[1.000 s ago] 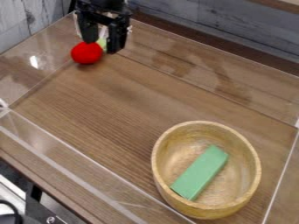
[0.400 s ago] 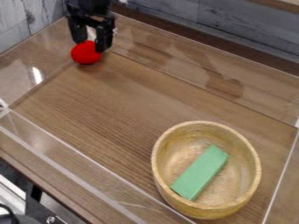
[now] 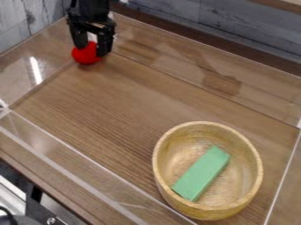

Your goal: Move the red object to the right side of the table

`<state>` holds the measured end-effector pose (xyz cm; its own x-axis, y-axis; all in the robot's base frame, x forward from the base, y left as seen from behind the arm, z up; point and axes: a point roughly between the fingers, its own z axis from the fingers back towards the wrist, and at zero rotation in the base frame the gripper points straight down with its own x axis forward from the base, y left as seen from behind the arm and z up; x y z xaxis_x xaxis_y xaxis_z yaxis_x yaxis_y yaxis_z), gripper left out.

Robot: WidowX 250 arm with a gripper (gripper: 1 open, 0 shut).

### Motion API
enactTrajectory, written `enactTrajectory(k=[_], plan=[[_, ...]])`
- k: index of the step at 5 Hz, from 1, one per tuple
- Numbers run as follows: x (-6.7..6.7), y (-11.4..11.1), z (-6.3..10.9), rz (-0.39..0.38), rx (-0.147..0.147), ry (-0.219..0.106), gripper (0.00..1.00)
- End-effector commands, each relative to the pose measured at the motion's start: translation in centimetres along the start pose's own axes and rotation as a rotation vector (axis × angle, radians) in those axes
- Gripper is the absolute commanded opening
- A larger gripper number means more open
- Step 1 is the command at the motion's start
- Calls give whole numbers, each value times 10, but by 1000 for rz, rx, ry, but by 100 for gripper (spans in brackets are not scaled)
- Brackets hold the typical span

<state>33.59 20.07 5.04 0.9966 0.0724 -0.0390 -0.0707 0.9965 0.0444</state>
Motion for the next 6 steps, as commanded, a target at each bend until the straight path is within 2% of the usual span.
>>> enactTrajectory(k=[1,6], plan=[[9,12,20,29,30,-66,100],[11,13,26,79,18,-75,100]])
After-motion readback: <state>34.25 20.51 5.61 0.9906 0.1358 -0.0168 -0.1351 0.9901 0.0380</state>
